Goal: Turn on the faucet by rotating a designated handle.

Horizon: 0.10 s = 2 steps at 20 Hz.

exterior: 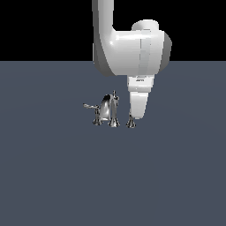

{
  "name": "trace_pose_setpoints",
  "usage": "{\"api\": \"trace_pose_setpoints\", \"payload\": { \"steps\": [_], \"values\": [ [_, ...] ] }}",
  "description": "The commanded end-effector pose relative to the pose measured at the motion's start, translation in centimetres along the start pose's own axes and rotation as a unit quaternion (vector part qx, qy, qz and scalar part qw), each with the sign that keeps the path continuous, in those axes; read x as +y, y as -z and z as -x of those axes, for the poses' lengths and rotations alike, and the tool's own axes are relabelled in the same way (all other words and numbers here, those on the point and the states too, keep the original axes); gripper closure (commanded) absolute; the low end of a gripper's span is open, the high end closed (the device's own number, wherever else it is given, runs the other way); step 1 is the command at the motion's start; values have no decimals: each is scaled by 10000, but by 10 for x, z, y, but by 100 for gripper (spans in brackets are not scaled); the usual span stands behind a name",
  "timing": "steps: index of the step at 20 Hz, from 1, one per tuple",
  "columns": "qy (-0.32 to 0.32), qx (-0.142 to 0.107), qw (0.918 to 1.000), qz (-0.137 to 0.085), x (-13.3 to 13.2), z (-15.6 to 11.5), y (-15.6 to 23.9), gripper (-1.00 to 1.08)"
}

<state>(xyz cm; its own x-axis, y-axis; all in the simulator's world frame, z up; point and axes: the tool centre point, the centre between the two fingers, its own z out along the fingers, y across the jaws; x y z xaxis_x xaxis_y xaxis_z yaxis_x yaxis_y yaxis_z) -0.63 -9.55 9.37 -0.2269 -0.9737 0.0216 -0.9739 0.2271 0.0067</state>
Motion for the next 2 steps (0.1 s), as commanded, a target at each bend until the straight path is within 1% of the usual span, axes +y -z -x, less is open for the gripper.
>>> {"api": "trace_pose_setpoints", "payload": {
  "steps": [1,2],
  "values": [
    [427,-106,9990,-38,-1,66,2,108],
    [427,-106,9990,-38,-1,66,2,108]
  ]
}}
